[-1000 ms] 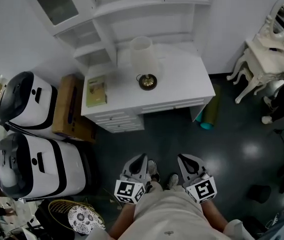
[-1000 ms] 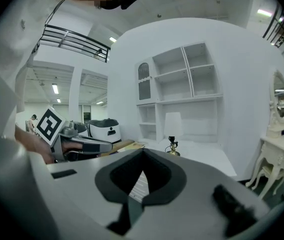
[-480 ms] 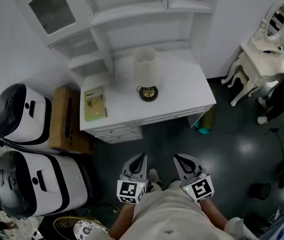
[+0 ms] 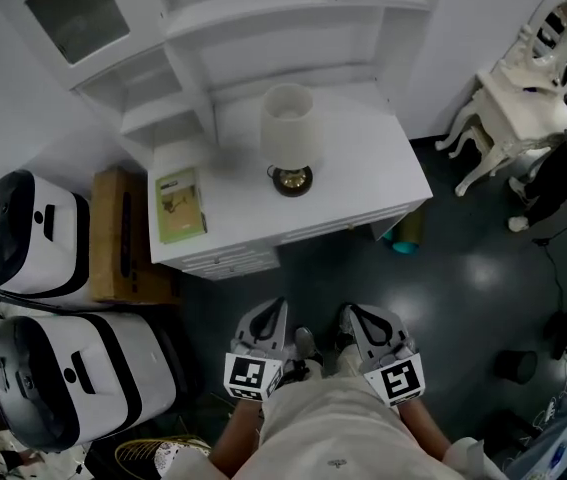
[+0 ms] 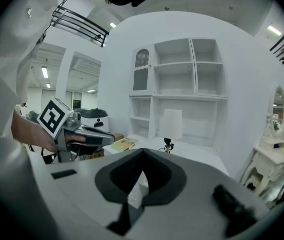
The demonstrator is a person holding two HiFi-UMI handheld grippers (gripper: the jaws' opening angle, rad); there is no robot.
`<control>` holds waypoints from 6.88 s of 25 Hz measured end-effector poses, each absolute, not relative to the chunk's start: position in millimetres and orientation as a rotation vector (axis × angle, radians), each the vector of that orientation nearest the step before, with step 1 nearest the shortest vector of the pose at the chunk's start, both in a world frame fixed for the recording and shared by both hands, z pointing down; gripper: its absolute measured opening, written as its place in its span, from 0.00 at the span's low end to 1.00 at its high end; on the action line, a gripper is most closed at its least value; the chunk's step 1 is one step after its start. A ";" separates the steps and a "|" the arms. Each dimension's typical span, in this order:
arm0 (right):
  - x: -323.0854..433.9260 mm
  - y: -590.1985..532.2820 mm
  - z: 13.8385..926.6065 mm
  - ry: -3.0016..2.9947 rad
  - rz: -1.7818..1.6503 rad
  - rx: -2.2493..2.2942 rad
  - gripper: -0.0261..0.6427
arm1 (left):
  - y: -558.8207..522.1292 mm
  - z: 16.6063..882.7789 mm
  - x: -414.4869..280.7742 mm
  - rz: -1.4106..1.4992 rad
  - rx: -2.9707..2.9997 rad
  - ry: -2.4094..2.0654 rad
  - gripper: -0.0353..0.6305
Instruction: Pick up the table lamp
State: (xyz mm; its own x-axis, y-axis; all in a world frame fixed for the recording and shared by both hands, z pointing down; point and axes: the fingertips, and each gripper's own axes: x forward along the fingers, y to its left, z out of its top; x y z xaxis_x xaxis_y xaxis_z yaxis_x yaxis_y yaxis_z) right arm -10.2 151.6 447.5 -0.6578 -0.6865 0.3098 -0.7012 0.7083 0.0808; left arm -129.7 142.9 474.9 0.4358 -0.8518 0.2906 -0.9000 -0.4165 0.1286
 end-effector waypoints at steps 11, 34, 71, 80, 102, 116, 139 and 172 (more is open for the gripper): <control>3.1 92.0 439.6 -2.664 0.050 1.051 0.06 | 96.8 466.8 -99.6 0.280 2.441 -1.522 0.07; 64.0 -10.7 450.6 -2.770 0.072 0.867 0.06 | -0.4 458.0 -59.3 0.248 2.261 -1.778 0.07; 28.4 -50.1 487.9 -2.455 0.252 1.267 0.06 | -112.4 557.0 -140.4 0.312 2.468 -1.623 0.41; 46.3 -33.3 511.4 -2.316 0.310 1.305 0.06 | -159.9 594.3 -150.9 0.305 2.466 -1.730 0.55; 72.2 -22.7 531.0 -2.201 0.444 1.399 0.06 | -256.7 647.1 -136.5 0.313 2.475 -1.785 0.60; 71.9 -15.4 538.8 -2.193 0.463 1.377 0.06 | -284.2 648.5 -128.2 0.260 2.479 -1.741 0.59; 67.4 -9.4 540.0 -2.181 0.466 1.380 0.06 | -297.5 648.7 -138.4 0.199 2.428 -1.731 0.28; 74.4 -30.3 489.0 -2.428 0.264 1.376 0.06 | -237.5 542.4 -137.1 0.214 2.346 -1.686 0.26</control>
State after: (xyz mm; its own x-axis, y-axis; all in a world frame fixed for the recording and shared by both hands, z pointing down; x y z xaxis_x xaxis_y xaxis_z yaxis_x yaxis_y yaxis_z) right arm 74.4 -30.3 489.0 -0.4752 -0.7950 0.3770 -0.8575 0.5145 0.0042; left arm -137.1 -237.5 542.4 0.3222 -0.9106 0.2589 -0.9464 -0.3032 0.1112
